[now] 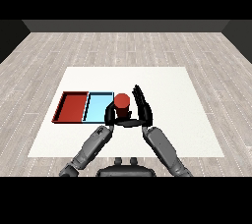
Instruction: Pick the red can and put it in the red box
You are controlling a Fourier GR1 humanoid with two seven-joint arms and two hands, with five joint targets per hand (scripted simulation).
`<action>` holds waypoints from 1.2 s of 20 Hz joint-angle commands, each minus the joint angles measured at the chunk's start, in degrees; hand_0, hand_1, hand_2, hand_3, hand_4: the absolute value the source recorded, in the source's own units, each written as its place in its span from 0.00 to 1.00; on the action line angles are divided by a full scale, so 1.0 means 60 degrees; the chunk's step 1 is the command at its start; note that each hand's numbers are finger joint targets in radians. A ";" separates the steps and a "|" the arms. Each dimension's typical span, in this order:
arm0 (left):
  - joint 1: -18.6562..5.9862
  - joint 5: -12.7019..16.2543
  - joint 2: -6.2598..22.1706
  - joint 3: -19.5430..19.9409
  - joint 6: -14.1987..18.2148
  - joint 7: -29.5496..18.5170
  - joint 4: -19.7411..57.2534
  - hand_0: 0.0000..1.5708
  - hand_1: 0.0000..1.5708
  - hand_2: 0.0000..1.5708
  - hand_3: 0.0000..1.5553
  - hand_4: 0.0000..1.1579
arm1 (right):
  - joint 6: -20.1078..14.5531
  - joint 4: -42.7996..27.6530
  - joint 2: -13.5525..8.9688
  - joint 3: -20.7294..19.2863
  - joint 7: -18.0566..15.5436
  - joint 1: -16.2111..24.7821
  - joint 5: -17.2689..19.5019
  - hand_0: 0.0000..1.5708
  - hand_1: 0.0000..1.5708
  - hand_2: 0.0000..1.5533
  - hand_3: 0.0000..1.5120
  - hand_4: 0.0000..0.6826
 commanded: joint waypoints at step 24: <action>-0.0256 -0.1272 0.4642 0.3277 -0.1072 0.2970 0.1208 1.00 1.00 0.98 0.95 0.96 | 0.2871 -0.2142 -0.2062 -0.3140 -0.0872 0.4155 -0.2138 0.00 0.00 0.00 0.00 0.00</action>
